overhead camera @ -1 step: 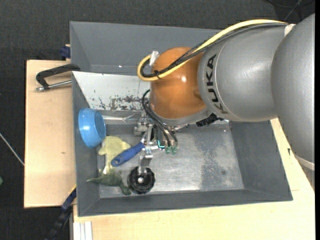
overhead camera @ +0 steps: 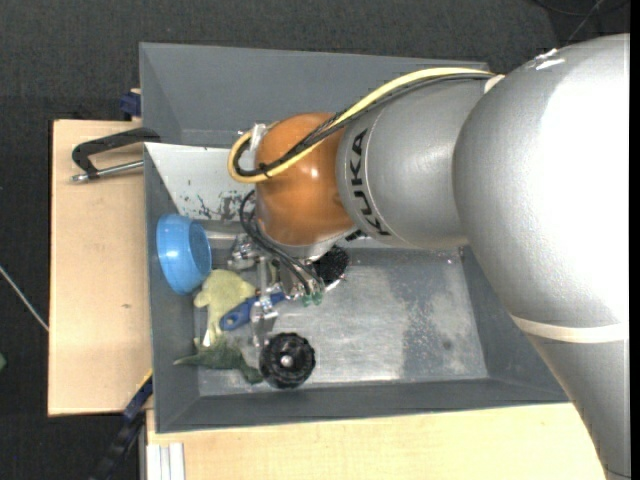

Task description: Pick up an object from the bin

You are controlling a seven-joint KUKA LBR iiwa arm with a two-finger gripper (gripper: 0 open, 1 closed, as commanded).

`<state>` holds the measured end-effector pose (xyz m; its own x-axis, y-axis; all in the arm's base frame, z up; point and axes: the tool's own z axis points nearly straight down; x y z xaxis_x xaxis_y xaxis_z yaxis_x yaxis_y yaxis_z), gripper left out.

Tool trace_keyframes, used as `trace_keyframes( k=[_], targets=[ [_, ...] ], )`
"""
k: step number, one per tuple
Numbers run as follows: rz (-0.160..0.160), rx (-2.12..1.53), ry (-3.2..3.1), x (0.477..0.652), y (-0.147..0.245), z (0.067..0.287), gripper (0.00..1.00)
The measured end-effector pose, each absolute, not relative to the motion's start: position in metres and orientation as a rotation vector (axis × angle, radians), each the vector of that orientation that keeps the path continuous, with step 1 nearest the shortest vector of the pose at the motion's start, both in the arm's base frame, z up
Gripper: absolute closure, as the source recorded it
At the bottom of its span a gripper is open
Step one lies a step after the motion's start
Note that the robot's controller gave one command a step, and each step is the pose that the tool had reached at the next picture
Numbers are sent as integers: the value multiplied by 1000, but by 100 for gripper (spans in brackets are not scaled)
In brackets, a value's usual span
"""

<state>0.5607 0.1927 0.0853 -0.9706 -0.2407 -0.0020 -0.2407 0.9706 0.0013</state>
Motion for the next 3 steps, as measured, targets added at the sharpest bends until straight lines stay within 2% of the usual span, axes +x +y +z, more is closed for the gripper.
trace_keyframes(
  k=[1, 2, 3],
  targets=[
    [-37, -254, 3137, 572, 220, 73, 0],
    [-15, -254, 3135, 573, 215, 74, 0],
    [-8, -255, 3134, 574, 213, 75, 0]
  ],
)
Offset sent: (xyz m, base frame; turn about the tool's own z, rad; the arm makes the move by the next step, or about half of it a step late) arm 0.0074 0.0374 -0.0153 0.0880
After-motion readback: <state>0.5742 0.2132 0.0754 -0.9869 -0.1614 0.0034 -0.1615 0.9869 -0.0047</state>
